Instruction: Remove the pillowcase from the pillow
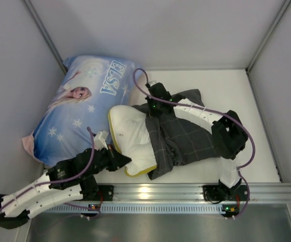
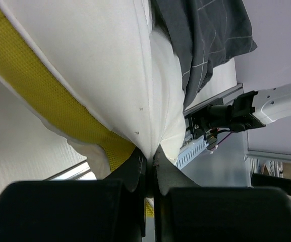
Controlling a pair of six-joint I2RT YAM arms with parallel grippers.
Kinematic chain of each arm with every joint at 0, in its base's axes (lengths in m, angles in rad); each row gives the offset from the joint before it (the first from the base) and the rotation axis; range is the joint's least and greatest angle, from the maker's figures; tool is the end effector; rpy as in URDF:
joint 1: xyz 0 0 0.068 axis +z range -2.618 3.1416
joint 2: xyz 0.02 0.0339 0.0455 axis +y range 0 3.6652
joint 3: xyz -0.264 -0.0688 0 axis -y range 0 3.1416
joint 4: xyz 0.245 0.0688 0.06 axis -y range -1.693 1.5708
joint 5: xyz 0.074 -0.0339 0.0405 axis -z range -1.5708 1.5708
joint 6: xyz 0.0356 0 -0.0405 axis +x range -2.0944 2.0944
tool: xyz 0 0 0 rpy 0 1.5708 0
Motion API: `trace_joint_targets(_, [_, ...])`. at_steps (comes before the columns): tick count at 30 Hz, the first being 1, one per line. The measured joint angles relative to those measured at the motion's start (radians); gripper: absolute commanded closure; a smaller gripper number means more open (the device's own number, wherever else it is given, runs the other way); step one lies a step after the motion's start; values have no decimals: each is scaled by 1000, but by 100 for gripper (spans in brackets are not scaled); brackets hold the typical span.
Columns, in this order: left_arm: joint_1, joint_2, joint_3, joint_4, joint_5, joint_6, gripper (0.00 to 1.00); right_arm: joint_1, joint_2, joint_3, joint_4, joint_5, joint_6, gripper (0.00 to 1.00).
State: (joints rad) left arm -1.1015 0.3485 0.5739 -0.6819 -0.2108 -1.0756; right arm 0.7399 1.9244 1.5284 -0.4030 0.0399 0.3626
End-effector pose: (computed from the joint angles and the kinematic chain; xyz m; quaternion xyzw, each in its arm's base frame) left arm 0.0496 -0.0813 0.2689 -0.0447 0.8447 -0.4245 0.3230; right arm 0.3237 0.2936 0.2435 -0.1663 0.9113 0.1814 0.3303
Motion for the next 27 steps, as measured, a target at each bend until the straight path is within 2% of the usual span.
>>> trace_joint_targets(4, [0,-9,0,0,-4,0,100,-60,-30,-72,-10,80,9,100])
trace_joint_targets(10, [0,-10,0,1,-15,0,100,-258,-135,-167,-47,155,24,100])
trace_joint_targets(13, [0,-1,0,2,-16,0,100,-302,-181,-187,-73,166,22,100])
trace_joint_targets(14, [0,5,0,2,-16,0,100,-304,-193,-188,-80,156,17,91])
trace_joint_targets(16, [0,19,0,1,-16,0,100,-292,-215,-188,-78,125,8,61])
trace_joint_targets(17, [0,28,0,1,-16,0,100,-278,-225,-188,-77,107,-5,35])
trace_joint_targets(19, [0,52,5,0,-16,0,100,-247,-258,-195,-76,84,-21,1])
trace_joint_targets(23, [0,141,66,-9,-23,19,100,-114,-399,-262,-80,76,-39,1])
trace_joint_targets(27, [-1,239,143,-13,-53,61,100,36,-626,-383,-94,63,-24,1])
